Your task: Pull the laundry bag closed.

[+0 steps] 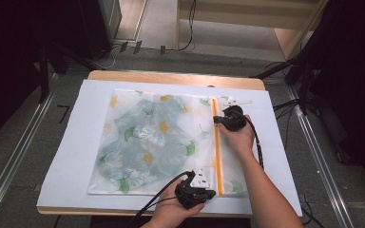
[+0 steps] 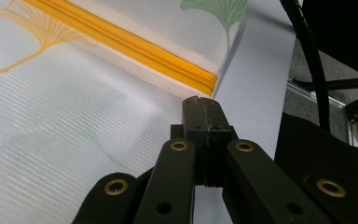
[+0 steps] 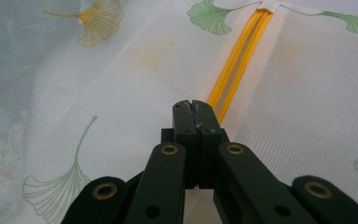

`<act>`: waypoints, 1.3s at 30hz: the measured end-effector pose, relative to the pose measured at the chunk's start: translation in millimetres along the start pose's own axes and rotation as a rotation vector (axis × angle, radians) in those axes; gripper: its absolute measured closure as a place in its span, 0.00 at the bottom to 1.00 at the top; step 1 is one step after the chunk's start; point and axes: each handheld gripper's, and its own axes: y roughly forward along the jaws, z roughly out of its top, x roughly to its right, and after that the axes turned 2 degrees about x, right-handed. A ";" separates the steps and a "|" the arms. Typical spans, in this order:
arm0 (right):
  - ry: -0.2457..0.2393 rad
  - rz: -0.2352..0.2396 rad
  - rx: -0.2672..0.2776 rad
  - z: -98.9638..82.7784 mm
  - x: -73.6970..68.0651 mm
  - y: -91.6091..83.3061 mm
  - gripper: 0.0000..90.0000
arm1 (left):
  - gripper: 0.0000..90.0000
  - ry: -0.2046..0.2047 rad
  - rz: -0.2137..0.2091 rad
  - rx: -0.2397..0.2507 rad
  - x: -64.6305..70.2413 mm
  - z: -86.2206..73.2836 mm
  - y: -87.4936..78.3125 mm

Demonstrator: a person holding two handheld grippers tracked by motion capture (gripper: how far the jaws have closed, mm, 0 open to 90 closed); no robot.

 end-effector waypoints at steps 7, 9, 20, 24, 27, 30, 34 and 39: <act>0.015 -0.015 0.000 8.3 6.1 7.3 1.00 | 1.00 0.002 0.000 0.000 0.1 -0.1 -0.1; 0.016 -0.025 -0.003 11.5 6.6 9.2 1.00 | 1.00 0.002 0.000 0.000 0.1 -0.1 -0.1; 0.039 -0.052 -0.003 32.8 14.8 22.6 1.00 | 1.00 0.004 -0.001 0.003 0.1 -0.3 0.1; 0.047 -0.067 -0.005 38.5 17.0 27.4 1.00 | 1.00 0.010 -0.001 0.002 0.3 -0.6 -0.3; 0.038 -0.073 -0.012 42.2 18.2 31.9 1.00 | 1.00 0.009 -0.002 0.004 0.6 -0.8 -0.2; 0.045 -0.086 -0.007 46.8 20.2 35.7 1.00 | 1.00 0.006 -0.004 0.004 0.4 -0.7 -0.2; 0.065 -0.088 0.000 52.8 24.7 41.1 1.00 | 1.00 0.008 -0.004 -0.003 -0.1 -0.2 -0.5; 0.081 -0.091 -0.001 59.9 27.1 46.3 1.00 | 1.00 0.002 -0.005 -0.002 -0.2 -0.2 -0.3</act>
